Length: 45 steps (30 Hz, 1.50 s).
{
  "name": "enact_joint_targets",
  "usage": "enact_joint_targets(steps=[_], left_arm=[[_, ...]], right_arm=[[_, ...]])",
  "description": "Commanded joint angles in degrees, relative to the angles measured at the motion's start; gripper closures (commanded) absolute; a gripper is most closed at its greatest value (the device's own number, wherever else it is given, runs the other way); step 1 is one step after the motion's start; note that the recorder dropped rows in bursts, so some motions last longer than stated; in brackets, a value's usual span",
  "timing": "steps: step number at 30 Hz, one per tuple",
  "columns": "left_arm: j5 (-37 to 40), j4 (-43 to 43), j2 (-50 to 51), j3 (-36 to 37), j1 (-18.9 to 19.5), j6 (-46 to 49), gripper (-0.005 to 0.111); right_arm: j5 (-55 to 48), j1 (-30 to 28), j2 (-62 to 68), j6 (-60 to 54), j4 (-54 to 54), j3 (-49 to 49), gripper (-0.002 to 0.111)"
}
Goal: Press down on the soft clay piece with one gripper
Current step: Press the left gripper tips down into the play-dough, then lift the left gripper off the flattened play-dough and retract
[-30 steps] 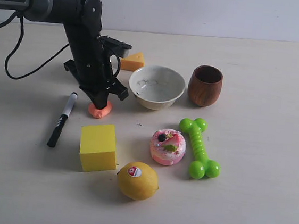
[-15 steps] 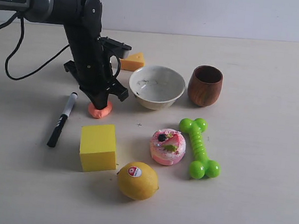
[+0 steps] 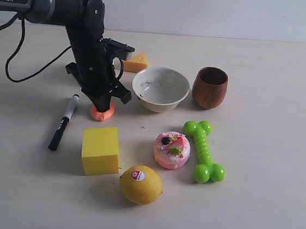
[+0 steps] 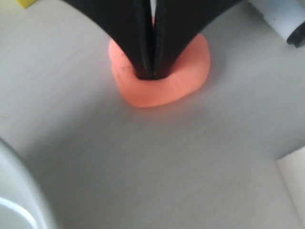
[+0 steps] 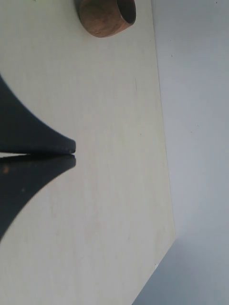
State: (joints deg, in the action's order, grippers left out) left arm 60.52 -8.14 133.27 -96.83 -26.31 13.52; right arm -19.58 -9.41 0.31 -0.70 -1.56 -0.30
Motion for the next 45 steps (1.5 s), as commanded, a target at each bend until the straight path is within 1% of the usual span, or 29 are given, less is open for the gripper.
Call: enact_joint_targets(steps=[1, 10, 13, 15, 17, 19, 32, 37, 38, 40, 43, 45], left_arm=[[-0.3, 2.2, 3.6, 2.2, -0.4, -0.6, 0.107], [-0.6, 2.3, 3.4, 2.2, -0.4, -0.5, 0.105], [-0.6, 2.3, 3.4, 2.2, -0.4, -0.5, 0.094], [-0.6, 2.3, 3.4, 2.2, -0.4, -0.5, 0.081], [-0.7, 2.2, 3.4, 2.2, -0.4, -0.5, 0.071], [-0.9, 2.2, 3.4, 2.2, -0.4, -0.6, 0.065], [-0.6, 2.0, 1.6, 2.2, -0.4, -0.6, 0.064], [-0.6, 2.0, 1.0, 2.2, -0.4, -0.6, 0.048], [-0.6, 2.0, 1.0, 2.2, -0.4, -0.6, 0.048], [-0.6, 2.0, 0.8, 2.2, -0.4, -0.6, 0.050], [-0.7, 2.0, -0.1, 2.2, -0.4, -0.6, 0.058], [-1.0, 2.1, -1.0, 2.2, -0.4, -0.6, 0.061]], right_arm=[[0.3, 0.0, -0.3, -0.1, 0.1, 0.3, 0.108], [0.3, 0.0, -0.3, -0.1, 0.1, 0.3, 0.108], [0.3, 0.0, -0.3, -0.1, 0.1, 0.3, 0.108], [0.3, 0.0, -0.3, -0.1, 0.1, 0.3, 0.108], [0.3, 0.0, -0.3, -0.1, 0.1, 0.3, 0.108], [0.3, 0.0, -0.3, -0.1, 0.1, 0.3, 0.108], [0.3, 0.0, -0.3, -0.1, -0.1, 0.3, 0.108], [0.3, 0.0, -0.3, -0.1, -0.1, 0.3, 0.108], [0.3, 0.0, -0.3, -0.1, -0.1, 0.3, 0.108], [0.3, 0.0, -0.3, -0.1, -0.1, 0.3, 0.108], [0.3, 0.0, -0.3, -0.1, -0.1, 0.3, 0.108], [0.3, 0.0, -0.3, -0.1, -0.1, 0.3, 0.108]])
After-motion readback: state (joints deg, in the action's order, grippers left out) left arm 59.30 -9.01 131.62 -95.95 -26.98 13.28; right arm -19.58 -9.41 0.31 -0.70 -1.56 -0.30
